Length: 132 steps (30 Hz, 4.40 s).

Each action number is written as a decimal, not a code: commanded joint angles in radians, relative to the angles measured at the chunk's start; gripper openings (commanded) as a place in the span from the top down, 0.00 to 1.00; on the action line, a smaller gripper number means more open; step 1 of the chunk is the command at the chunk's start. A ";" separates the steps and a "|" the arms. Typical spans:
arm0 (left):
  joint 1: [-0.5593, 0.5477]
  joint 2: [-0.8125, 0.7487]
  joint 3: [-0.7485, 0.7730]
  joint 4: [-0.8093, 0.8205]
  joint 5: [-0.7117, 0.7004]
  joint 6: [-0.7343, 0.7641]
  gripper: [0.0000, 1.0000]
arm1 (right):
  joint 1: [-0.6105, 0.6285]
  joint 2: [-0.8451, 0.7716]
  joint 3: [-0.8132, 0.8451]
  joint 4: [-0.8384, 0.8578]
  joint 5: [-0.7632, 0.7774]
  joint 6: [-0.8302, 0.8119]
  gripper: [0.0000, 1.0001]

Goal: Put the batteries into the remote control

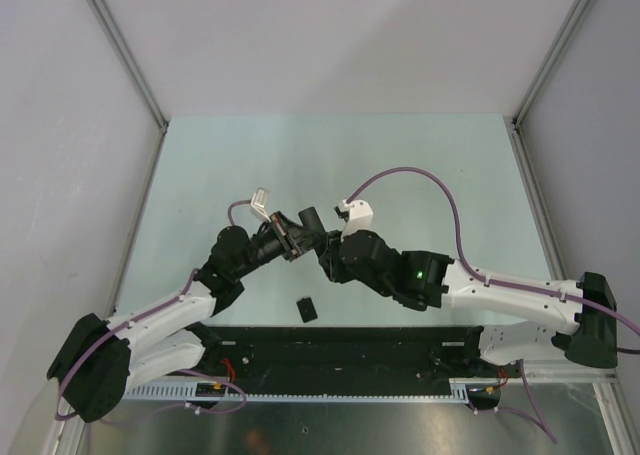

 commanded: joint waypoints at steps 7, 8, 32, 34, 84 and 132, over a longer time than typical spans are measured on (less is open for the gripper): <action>-0.007 -0.010 0.037 0.233 -0.027 -0.087 1.00 | 0.007 -0.005 -0.001 -0.115 -0.063 0.026 0.70; -0.007 -0.007 0.037 0.233 -0.028 -0.087 1.00 | 0.008 -0.013 -0.001 -0.116 -0.059 0.026 0.69; -0.007 0.019 0.034 0.233 -0.015 -0.078 1.00 | -0.022 -0.056 0.050 -0.165 -0.028 0.024 0.44; -0.007 0.018 0.033 0.233 -0.015 -0.078 1.00 | -0.024 -0.059 0.050 -0.167 -0.022 0.026 0.45; -0.009 0.061 0.044 0.233 0.042 -0.150 1.00 | 0.004 0.035 0.137 -0.279 0.174 -0.093 0.45; -0.009 0.081 0.030 0.233 0.073 -0.147 1.00 | -0.015 0.111 0.306 -0.322 0.312 -0.212 0.37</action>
